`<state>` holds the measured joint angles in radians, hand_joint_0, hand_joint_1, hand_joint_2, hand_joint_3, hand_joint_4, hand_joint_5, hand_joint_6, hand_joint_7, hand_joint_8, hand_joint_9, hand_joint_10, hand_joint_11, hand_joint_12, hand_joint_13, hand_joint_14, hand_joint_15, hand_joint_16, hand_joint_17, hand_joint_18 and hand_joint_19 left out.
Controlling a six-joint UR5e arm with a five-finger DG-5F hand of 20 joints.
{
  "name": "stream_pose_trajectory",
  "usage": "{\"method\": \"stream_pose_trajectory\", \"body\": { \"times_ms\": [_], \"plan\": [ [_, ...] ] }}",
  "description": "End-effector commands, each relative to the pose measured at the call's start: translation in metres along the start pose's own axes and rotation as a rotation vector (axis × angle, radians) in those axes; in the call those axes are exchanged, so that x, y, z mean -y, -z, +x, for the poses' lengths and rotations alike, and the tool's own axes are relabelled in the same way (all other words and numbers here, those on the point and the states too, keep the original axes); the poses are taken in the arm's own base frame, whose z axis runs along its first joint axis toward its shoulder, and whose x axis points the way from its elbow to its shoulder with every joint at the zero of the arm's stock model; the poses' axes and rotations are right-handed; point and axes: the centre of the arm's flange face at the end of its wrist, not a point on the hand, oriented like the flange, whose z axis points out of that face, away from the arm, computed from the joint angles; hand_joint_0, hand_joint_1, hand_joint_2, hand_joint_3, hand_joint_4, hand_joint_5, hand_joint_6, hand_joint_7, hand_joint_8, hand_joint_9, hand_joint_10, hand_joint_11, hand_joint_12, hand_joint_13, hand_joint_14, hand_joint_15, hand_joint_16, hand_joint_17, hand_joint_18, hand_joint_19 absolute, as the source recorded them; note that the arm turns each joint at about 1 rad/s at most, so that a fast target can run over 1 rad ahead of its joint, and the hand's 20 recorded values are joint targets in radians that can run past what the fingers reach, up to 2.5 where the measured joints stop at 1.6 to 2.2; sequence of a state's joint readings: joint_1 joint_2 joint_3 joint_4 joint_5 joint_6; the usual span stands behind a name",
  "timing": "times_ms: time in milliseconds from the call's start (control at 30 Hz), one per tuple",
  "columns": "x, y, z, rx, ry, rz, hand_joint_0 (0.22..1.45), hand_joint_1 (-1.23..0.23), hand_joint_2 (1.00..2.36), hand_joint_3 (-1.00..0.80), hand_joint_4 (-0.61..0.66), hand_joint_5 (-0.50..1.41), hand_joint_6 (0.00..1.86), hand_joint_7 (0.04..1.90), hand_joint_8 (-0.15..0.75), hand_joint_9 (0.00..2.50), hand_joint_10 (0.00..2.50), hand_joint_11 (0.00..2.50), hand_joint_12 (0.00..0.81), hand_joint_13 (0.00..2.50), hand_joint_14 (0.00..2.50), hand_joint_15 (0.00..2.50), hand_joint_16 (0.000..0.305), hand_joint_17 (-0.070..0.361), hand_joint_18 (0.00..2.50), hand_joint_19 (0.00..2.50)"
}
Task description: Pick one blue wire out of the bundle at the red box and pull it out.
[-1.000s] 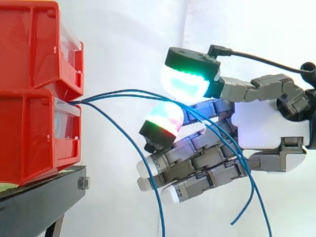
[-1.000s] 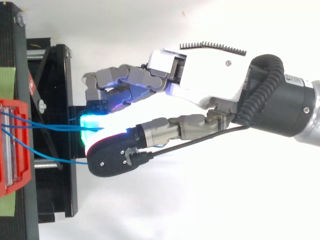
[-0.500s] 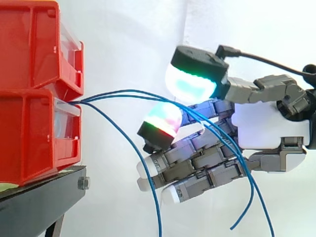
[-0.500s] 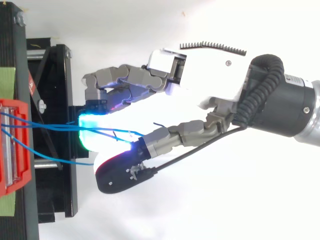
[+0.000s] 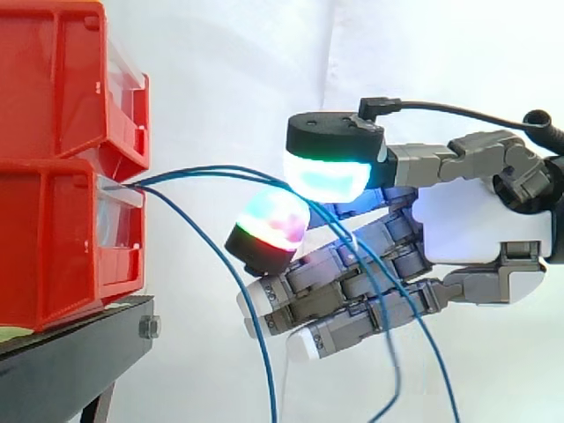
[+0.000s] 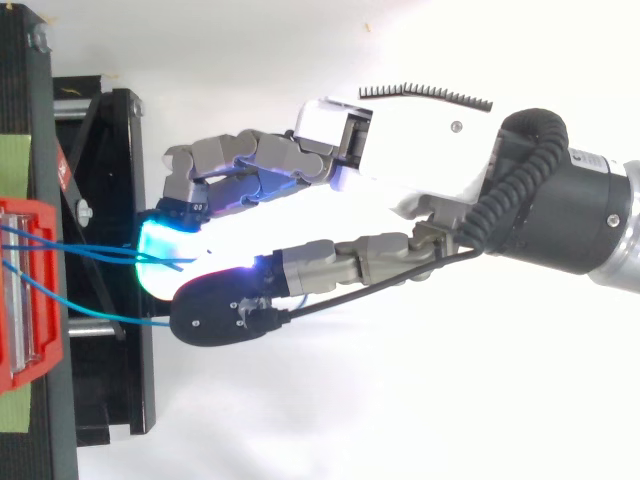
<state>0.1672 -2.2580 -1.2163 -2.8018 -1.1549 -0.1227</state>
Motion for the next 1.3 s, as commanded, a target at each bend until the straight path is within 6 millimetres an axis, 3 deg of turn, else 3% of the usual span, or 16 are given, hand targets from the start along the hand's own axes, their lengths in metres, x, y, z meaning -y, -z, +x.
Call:
{"method": "stream_pose_trajectory", "body": {
  "times_ms": [0, 100, 200, 367, 433, 567, 633, 700, 767, 867, 967, 1267],
  "plan": [
    [-0.0003, -0.0003, -0.0011, 0.001, 0.000, 0.001, 0.68, -0.73, 1.02, -0.25, 0.28, -0.09, 0.50, 1.34, 0.326, 0.59, 0.01, 0.20, 0.407, 0.17, 0.00, 0.01, 0.060, 0.134, 0.32, 0.27],
    [0.0002, 0.0001, -0.0013, 0.001, 0.002, 0.005, 0.68, -0.77, 1.02, -0.26, 0.27, -0.10, 0.51, 1.44, 0.332, 0.58, 0.01, 0.24, 0.411, 0.16, 0.00, 0.02, 0.060, 0.135, 0.32, 0.26],
    [0.0002, 0.0001, -0.0013, 0.001, 0.002, 0.005, 0.68, -0.83, 1.01, -0.32, 0.24, -0.15, 0.66, 1.22, 0.338, 0.57, 0.01, 0.28, 0.415, 0.16, 0.00, 0.01, 0.061, 0.137, 0.33, 0.25],
    [0.0002, 0.0001, -0.0013, 0.001, 0.002, 0.005, 0.63, -0.87, 1.00, -0.50, 0.26, -0.17, 0.73, 1.13, 0.338, 0.56, 0.01, 0.33, 0.420, 0.16, 0.00, 0.02, 0.061, 0.137, 0.33, 0.25],
    [0.0002, 0.0001, -0.0013, 0.001, 0.002, 0.005, 0.54, -0.81, 1.00, -0.50, 0.27, -0.17, 0.75, 1.10, 0.352, 0.58, 0.01, 0.34, 0.431, 0.16, 0.00, 0.03, 0.063, 0.143, 0.34, 0.27],
    [-0.0004, -0.0004, -0.0023, 0.002, 0.002, 0.004, 0.47, -0.64, 1.00, -0.50, 0.27, -0.14, 0.72, 1.12, 0.382, 0.64, 0.01, 0.34, 0.458, 0.18, 0.00, 0.04, 0.068, 0.153, 0.36, 0.28],
    [-0.0006, -0.0002, -0.0012, 0.001, 0.002, 0.004, 0.53, -0.55, 1.00, -0.50, 0.24, -0.13, 0.70, 1.17, 0.369, 0.68, 0.01, 0.34, 0.444, 0.21, 0.00, 0.05, 0.064, 0.144, 0.36, 0.29],
    [-0.0006, -0.0002, -0.0012, 0.001, 0.002, 0.004, 0.60, -0.49, 1.01, -0.32, 0.22, -0.13, 0.71, 1.17, 0.362, 0.69, 0.01, 0.34, 0.430, 0.22, 0.00, 0.05, 0.061, 0.138, 0.36, 0.30],
    [-0.0004, -0.0004, -0.0023, 0.002, 0.002, 0.004, 0.60, -0.45, 1.02, -0.20, 0.22, -0.13, 0.71, 1.17, 0.362, 0.69, 0.01, 0.34, 0.431, 0.22, 0.00, 0.06, 0.062, 0.138, 0.37, 0.30],
    [-0.0004, -0.0004, -0.0023, 0.002, 0.002, 0.004, 0.61, -0.44, 1.02, -0.16, 0.22, -0.12, 0.70, 1.18, 0.363, 0.70, 0.01, 0.33, 0.432, 0.22, 0.00, 0.06, 0.062, 0.139, 0.37, 0.31],
    [-0.0004, -0.0004, -0.0023, 0.002, 0.002, 0.004, 0.61, -0.44, 1.02, -0.15, 0.23, -0.12, 0.69, 1.19, 0.371, 0.71, 0.01, 0.34, 0.435, 0.23, 0.00, 0.06, 0.062, 0.140, 0.38, 0.30],
    [-0.0013, -0.0005, -0.0012, 0.001, 0.001, 0.002, 0.58, -0.70, 1.02, -0.23, 0.25, -0.13, 0.68, 1.23, 0.362, 0.68, 0.01, 0.37, 0.433, 0.22, 0.00, 0.05, 0.062, 0.139, 0.38, 0.30]
  ]
}}
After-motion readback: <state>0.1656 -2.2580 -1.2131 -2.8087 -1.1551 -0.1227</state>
